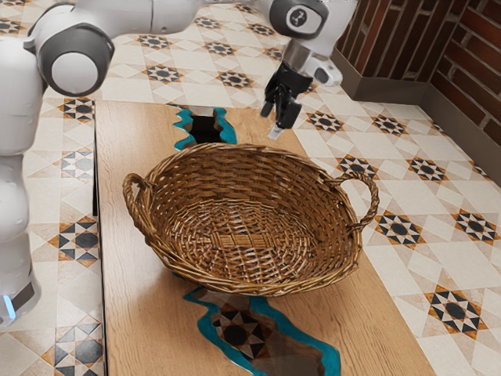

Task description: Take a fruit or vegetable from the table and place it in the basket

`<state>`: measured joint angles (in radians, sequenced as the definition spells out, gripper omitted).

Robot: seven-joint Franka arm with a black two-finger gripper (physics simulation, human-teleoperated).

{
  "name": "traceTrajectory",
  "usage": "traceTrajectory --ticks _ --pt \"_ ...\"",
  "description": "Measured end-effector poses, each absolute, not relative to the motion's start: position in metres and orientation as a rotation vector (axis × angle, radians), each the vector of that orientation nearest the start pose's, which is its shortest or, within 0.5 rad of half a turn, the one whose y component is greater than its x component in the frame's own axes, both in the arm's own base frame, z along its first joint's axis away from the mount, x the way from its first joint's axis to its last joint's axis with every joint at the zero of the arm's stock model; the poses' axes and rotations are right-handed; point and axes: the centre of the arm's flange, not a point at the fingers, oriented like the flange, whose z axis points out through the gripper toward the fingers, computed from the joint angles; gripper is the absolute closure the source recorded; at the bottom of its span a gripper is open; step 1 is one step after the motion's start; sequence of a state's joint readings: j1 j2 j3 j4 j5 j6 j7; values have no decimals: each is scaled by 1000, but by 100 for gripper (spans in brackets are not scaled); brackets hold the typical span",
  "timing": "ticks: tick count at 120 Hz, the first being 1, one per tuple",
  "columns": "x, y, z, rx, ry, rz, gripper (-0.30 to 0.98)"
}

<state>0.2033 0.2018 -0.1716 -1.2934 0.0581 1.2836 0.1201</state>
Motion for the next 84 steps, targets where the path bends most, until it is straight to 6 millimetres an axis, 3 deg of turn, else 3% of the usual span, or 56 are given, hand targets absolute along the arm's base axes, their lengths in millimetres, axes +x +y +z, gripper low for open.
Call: traceTrajectory --ticks 5,11,36,44,49,66,74,84 --pt "588 18 620 -3085 168 262 0" --pt "592 9 622 -3064 185 201 0" --pt "606 20 621 -3042 144 55 0" --pt "612 25 606 -3039 144 36 0" --pt "621 33 587 -3051 131 46 0" --pt "631 88 528 -3100 -5 123 0" --pt "637 94 509 -3126 -19 137 0" --pt "642 94 504 -3143 -17 113 0"
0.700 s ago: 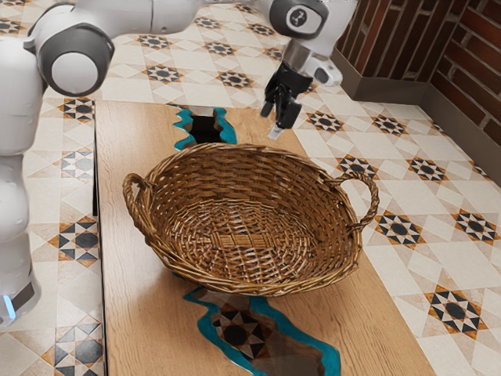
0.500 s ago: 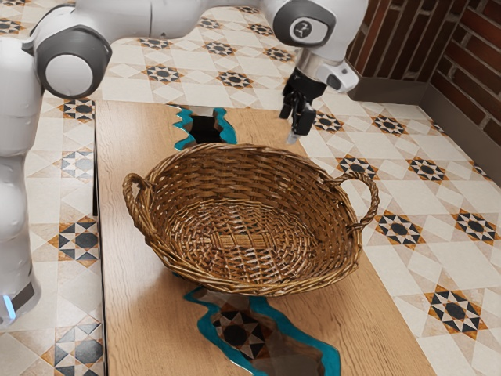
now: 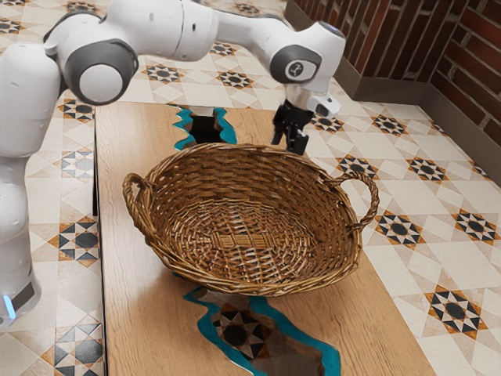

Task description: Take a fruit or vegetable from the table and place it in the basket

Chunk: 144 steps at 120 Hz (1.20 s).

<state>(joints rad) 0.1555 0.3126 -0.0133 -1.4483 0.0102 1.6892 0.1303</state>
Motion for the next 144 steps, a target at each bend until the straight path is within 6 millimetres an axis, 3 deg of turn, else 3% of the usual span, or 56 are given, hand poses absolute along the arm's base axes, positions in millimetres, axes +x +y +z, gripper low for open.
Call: traceTrajectory --ticks 23,42,54,70,92,110,144 --pt "652 88 482 -3159 13 119 0" --pt "652 72 498 -3152 129 64 0" --pt "646 62 512 -3147 243 36 0" --pt "626 50 489 -3176 377 127 0" --pt "620 51 478 -3186 497 156 0" --pt "615 63 488 -3172 550 130 0" --pt "607 76 467 -3160 627 192 0"
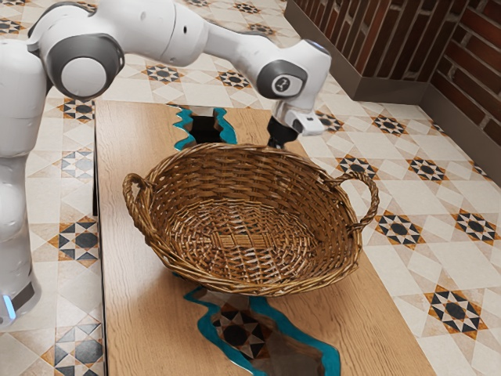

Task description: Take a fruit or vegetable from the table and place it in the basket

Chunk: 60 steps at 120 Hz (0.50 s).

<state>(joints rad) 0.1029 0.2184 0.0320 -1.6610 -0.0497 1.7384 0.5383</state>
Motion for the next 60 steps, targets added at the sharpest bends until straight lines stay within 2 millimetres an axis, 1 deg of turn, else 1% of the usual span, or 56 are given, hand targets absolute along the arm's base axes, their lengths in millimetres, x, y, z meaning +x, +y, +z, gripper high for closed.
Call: traceTrajectory --ticks 11,22,46,60 --pt "607 89 472 -3138 625 181 0" --pt "609 93 474 -3115 642 164 0" --pt "615 97 458 -3097 677 160 0" --pt "618 93 453 -3093 701 155 0"
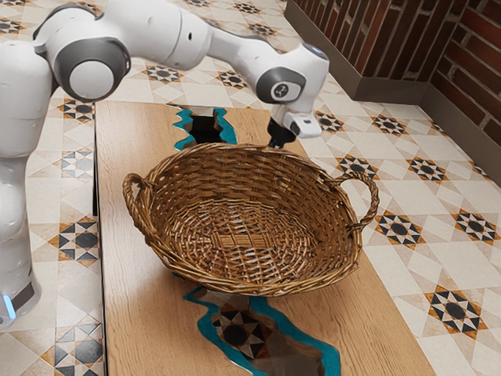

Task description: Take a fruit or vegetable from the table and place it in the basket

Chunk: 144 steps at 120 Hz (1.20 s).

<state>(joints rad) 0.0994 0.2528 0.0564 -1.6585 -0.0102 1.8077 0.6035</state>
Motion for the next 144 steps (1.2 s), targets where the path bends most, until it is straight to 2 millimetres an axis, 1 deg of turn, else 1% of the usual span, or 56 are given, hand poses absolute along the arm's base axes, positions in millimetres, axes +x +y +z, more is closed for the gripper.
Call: traceTrajectory --ticks 16,26,40,62,72,78,85,92,114,127,144 --pt "620 87 448 -3089 731 153 0" --pt "620 86 446 -3088 739 155 0" --pt "617 88 438 -3092 744 179 0" --pt "613 103 436 -3096 715 185 0" --pt "614 106 435 -3094 712 179 0" --pt "617 108 432 -3093 712 178 0" --pt "623 106 436 -3085 719 155 0" --pt "627 103 436 -3081 730 146 0" --pt "640 102 430 -3076 740 135 0" --pt "650 100 424 -3072 751 131 0" --pt "655 101 410 -3075 755 154 0"
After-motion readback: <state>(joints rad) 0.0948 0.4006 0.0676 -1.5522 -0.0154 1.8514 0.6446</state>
